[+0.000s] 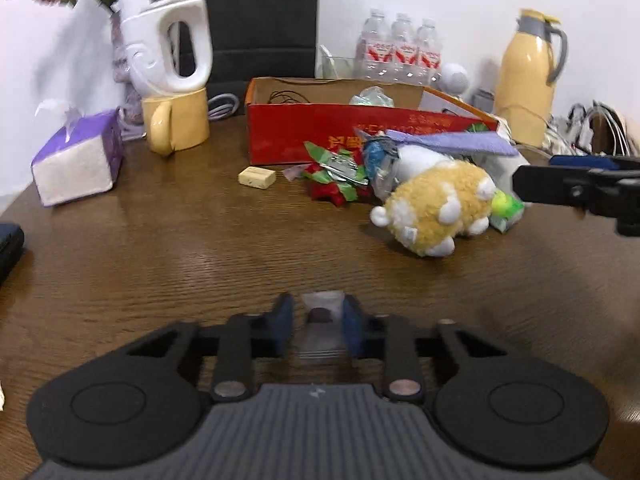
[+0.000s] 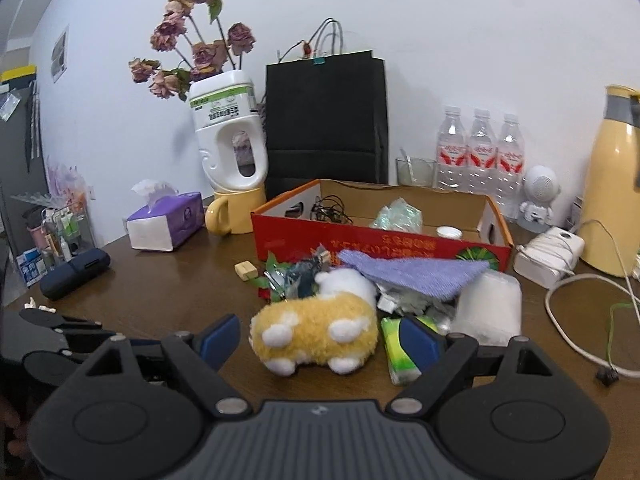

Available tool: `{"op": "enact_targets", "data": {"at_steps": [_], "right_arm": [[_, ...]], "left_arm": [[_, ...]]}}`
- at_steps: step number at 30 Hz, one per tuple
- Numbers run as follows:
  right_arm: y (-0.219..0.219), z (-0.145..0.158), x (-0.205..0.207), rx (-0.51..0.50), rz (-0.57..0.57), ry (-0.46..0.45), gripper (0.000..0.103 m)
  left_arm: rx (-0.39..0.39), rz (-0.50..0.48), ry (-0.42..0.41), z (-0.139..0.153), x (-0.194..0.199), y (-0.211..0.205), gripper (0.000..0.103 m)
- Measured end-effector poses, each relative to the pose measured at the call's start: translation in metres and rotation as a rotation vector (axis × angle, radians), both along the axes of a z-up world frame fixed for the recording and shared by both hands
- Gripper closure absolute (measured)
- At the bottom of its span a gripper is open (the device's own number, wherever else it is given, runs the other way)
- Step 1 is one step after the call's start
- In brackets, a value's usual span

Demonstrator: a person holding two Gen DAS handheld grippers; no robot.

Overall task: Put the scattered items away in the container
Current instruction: 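Grasp a small clear packet with the left tool while the right tool grasps a blue-white packet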

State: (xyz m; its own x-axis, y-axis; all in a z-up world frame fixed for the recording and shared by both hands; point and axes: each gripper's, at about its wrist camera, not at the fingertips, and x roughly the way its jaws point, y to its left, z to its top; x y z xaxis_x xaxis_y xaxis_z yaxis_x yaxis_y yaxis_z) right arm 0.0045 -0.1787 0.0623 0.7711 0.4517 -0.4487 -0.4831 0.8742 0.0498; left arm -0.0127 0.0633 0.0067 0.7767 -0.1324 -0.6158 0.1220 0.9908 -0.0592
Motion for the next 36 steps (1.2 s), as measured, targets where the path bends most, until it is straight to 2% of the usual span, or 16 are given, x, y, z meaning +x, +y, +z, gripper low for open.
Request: {"op": "enact_targets", "data": {"at_steps": [2, 5, 8, 11, 13, 15, 17, 19, 22, 25, 28, 32, 36], "right_arm": [[0.010, 0.002, 0.010, -0.022, 0.022, -0.010, 0.017], [0.028, 0.004, 0.026, -0.051, 0.048, -0.019, 0.017], [0.051, 0.004, 0.050, -0.083, 0.084, -0.015, 0.024], [0.068, -0.001, 0.080, -0.116, 0.093, 0.025, 0.040], [0.075, -0.006, 0.099, -0.119, 0.091, 0.079, 0.060], [0.079, -0.013, 0.113, -0.124, 0.081, 0.135, 0.066], [0.081, -0.020, 0.120, -0.128, 0.053, 0.154, 0.072], [0.079, -0.024, 0.122, -0.109, 0.045, 0.159, 0.092], [0.071, -0.021, 0.119, -0.056, 0.038, 0.169, 0.098], [0.058, 0.000, 0.102, 0.005, 0.021, 0.077, 0.098], [0.037, 0.030, 0.077, 0.049, -0.016, -0.030, 0.098], [0.000, 0.052, 0.043, 0.049, -0.069, -0.098, 0.098], [-0.028, 0.048, 0.008, -0.011, -0.127, -0.120, 0.097]], "left_arm": [[-0.029, 0.004, 0.001, 0.001, 0.000, 0.004, 0.084], [-0.029, 0.030, -0.025, 0.003, -0.002, 0.005, 0.085], [-0.047, 0.062, -0.065, 0.011, -0.003, 0.011, 0.086], [-0.072, 0.092, -0.093, 0.019, -0.003, 0.019, 0.086], [-0.073, 0.111, -0.098, 0.022, -0.003, 0.024, 0.086], [-0.064, 0.124, -0.097, 0.023, -0.002, 0.026, 0.086], [-0.073, 0.128, -0.099, 0.023, -0.001, 0.028, 0.086], [-0.086, 0.134, -0.098, 0.023, 0.001, 0.030, 0.086], [-0.085, 0.135, -0.108, 0.026, 0.005, 0.028, 0.086], [-0.081, 0.129, -0.143, 0.038, 0.008, 0.021, 0.086], [-0.071, 0.112, -0.214, 0.059, 0.011, 0.007, 0.086], [-0.077, 0.060, -0.295, 0.079, 0.008, -0.016, 0.086], [-0.057, 0.047, -0.368, 0.081, -0.003, -0.039, 0.086]]}}
